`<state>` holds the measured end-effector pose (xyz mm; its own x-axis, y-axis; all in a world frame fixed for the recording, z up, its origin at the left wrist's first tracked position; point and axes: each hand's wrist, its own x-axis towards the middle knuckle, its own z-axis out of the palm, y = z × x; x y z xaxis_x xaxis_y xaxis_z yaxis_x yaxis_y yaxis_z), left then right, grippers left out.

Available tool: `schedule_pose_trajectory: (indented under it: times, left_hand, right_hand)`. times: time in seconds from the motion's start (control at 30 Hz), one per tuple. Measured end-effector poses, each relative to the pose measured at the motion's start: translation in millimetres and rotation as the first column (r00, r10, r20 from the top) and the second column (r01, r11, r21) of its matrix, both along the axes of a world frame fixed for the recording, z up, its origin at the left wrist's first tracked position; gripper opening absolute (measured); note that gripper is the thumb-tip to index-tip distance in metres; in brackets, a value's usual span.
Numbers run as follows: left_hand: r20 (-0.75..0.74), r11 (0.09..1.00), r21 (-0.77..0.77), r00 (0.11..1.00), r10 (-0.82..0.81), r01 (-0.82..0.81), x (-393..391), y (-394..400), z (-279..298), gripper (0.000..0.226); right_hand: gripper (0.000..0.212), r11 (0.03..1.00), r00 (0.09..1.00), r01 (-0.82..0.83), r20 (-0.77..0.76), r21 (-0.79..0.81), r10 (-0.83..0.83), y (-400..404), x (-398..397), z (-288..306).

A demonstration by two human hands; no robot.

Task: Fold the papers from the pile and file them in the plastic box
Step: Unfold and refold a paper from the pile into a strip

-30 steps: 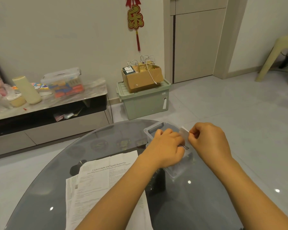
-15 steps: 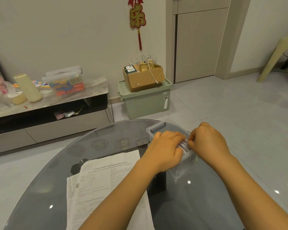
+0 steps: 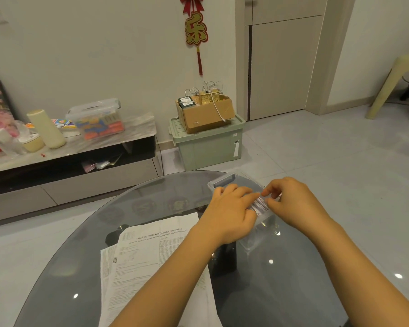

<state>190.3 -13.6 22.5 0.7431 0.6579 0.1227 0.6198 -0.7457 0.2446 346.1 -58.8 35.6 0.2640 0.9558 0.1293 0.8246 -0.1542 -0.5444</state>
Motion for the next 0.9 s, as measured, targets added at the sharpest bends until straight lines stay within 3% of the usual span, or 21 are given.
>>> schedule_pose_trajectory:
  times: [0.13,0.27,0.4,0.57,0.9]
  left_hand:
    - [0.101,0.998,-0.021,0.993,0.068,-0.066,-27,-22,11,0.064]
    - [0.085,0.988,-0.085,0.987,0.134,-0.127,-58,-51,17,0.063]
    - [-0.025,0.949,-0.173,0.964,0.263,-0.263,-105,-89,14,0.06]
    - [-0.156,0.913,-0.229,0.938,0.309,-0.338,-143,-118,0,0.045]
    - [-0.326,0.899,-0.252,0.906,0.27,-0.359,-171,-138,-29,0.06]
  right_hand:
    - [0.011,0.993,0.996,-0.088,-0.025,0.076,0.09,-14,-16,4]
    - [0.013,0.964,0.968,-0.231,-0.07,0.129,0.241,-32,-40,6]
    - [0.012,0.923,0.922,-0.374,-0.066,0.096,0.381,-52,-74,-3]
    - [0.015,0.871,0.871,-0.491,-0.026,0.024,0.491,-63,-91,-21]
    - [0.025,0.761,0.766,-0.634,0.023,-0.14,0.643,-71,-110,-46]
